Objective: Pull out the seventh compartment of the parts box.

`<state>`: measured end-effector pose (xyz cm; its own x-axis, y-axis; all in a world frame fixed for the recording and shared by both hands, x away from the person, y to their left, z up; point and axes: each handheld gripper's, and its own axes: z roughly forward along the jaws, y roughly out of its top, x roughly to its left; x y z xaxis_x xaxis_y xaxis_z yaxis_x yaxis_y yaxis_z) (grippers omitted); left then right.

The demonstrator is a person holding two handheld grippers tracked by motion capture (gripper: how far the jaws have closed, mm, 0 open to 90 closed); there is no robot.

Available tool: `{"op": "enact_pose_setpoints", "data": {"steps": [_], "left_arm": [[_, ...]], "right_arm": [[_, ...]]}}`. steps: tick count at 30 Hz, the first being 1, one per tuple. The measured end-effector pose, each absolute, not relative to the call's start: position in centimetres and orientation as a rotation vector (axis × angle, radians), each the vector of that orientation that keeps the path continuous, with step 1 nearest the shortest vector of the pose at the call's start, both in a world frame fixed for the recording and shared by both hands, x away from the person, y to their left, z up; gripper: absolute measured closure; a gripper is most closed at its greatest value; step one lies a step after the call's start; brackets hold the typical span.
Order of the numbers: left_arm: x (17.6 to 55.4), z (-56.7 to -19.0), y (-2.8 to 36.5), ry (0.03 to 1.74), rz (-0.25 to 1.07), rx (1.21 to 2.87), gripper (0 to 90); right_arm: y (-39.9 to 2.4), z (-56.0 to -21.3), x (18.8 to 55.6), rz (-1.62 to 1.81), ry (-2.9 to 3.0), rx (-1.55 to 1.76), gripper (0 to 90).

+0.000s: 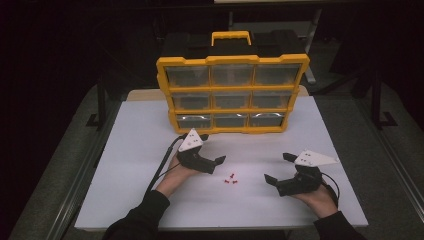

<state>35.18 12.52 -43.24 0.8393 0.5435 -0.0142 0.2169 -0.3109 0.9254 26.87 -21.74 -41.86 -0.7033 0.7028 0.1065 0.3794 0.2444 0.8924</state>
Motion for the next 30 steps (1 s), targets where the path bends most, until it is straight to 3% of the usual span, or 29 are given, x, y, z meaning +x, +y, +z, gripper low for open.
{"op": "enact_pose_setpoints", "data": {"steps": [30], "left_arm": [[34.72, -43.39, 12.38, 0.469, 0.517, 2.000, 0.3]], "right_arm": [[-21.74, -41.89, 26.88, 1.447, 2.210, 0.991, 0.0]]}}
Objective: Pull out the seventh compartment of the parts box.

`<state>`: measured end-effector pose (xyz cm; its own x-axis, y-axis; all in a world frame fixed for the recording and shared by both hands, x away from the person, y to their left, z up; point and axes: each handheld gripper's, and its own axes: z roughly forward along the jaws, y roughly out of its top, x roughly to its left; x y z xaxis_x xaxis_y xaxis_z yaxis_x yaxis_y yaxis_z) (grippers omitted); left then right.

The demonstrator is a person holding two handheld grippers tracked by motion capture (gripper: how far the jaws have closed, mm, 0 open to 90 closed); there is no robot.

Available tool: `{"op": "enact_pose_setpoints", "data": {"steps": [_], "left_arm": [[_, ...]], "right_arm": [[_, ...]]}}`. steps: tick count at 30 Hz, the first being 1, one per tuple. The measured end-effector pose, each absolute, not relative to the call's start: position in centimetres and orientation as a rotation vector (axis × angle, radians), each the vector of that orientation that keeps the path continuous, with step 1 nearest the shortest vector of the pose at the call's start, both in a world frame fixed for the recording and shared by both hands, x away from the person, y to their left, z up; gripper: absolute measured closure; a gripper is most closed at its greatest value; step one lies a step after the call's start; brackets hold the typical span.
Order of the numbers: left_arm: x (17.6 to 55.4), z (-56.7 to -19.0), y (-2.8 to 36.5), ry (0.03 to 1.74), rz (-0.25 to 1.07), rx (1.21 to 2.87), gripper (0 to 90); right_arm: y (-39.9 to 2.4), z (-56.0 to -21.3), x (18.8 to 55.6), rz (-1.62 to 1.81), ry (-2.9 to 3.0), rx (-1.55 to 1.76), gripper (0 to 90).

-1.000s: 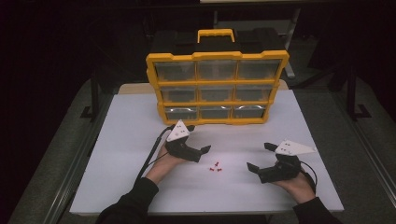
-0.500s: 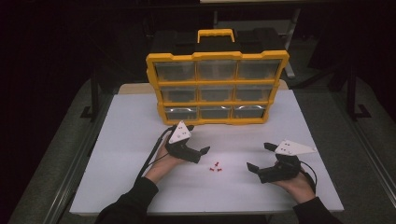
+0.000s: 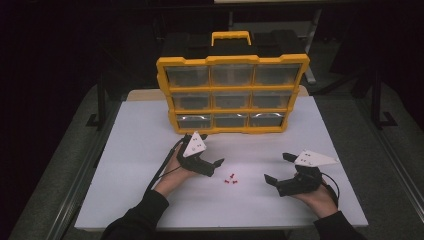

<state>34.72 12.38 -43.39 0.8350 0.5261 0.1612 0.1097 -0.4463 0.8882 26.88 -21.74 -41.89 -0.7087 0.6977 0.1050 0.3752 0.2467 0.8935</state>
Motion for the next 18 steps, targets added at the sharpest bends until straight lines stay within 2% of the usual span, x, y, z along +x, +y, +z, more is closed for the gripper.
{"op": "enact_pose_setpoints", "data": {"steps": [18], "left_arm": [[34.44, -43.13, 12.43, 0.428, 0.595, 2.022, 0.3]], "right_arm": [[-21.72, -41.92, 26.87, 1.449, 2.209, 0.991, 0.0]]}}
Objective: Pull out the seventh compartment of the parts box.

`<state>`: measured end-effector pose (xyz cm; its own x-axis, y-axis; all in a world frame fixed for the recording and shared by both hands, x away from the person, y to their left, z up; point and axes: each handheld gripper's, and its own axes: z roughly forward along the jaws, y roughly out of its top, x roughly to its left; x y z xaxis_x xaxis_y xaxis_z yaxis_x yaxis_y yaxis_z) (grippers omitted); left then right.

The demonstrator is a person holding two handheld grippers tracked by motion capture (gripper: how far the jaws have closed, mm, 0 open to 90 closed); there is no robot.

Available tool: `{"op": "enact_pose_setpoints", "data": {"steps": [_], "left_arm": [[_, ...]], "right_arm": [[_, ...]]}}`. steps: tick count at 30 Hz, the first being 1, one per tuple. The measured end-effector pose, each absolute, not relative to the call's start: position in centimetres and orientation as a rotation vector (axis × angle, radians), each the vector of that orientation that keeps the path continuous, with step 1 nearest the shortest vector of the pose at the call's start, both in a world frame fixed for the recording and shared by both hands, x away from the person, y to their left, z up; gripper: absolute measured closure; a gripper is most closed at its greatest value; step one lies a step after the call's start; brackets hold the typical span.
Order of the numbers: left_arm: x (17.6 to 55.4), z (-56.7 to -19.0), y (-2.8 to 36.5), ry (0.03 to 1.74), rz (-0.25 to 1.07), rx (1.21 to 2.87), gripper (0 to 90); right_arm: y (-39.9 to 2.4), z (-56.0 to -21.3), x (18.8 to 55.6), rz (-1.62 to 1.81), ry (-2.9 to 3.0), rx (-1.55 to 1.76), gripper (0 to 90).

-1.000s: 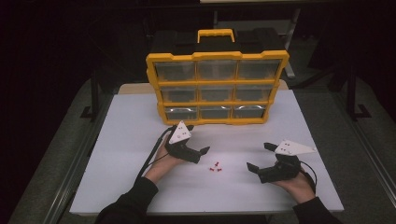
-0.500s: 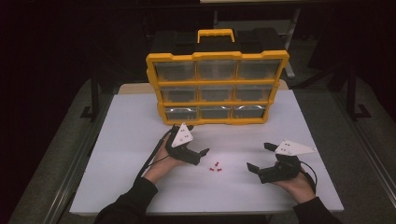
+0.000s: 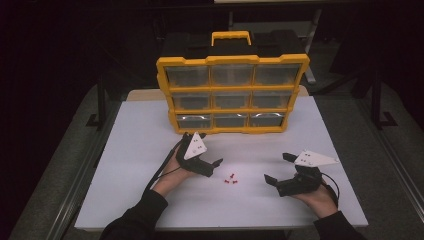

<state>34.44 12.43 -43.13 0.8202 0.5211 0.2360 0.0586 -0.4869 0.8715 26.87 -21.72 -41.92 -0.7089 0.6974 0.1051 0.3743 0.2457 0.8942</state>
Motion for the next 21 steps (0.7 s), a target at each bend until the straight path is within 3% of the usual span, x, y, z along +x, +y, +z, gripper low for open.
{"op": "enact_pose_setpoints", "data": {"steps": [21], "left_arm": [[34.08, -42.77, 12.24, 0.372, 0.702, 2.050, 0.2]], "right_arm": [[-21.73, -41.92, 26.85, 1.453, 2.206, 0.981, 0.0]]}}
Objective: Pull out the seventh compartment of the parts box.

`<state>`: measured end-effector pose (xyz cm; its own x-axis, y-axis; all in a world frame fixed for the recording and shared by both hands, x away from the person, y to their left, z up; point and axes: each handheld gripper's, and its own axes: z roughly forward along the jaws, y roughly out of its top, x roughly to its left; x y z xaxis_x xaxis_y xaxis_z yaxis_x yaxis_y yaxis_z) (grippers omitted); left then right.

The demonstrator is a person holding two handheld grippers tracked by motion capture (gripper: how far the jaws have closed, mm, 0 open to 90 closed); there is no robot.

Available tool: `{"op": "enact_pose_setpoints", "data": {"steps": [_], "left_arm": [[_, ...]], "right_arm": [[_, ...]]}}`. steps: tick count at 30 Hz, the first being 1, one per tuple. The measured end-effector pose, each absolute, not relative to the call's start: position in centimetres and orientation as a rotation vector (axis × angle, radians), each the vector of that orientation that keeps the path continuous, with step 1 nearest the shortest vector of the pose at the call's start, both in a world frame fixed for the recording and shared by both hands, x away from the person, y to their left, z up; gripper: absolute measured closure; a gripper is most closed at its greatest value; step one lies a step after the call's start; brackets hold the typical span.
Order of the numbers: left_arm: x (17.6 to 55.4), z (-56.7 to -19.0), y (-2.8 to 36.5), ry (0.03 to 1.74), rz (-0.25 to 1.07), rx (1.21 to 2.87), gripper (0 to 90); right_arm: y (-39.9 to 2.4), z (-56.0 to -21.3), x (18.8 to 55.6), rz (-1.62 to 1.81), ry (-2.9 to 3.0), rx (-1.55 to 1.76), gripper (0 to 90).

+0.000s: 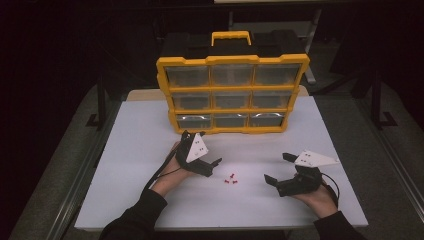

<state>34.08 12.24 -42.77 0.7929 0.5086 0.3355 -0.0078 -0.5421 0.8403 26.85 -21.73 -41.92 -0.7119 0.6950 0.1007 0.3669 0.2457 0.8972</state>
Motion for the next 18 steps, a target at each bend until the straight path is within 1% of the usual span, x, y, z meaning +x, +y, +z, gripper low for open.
{"op": "enact_pose_setpoints", "data": {"steps": [18], "left_arm": [[33.74, -42.70, 11.98, 0.296, 0.810, 2.109, 0.3]], "right_arm": [[-21.73, -41.95, 26.85, 1.454, 2.204, 0.979, 0.0]]}}
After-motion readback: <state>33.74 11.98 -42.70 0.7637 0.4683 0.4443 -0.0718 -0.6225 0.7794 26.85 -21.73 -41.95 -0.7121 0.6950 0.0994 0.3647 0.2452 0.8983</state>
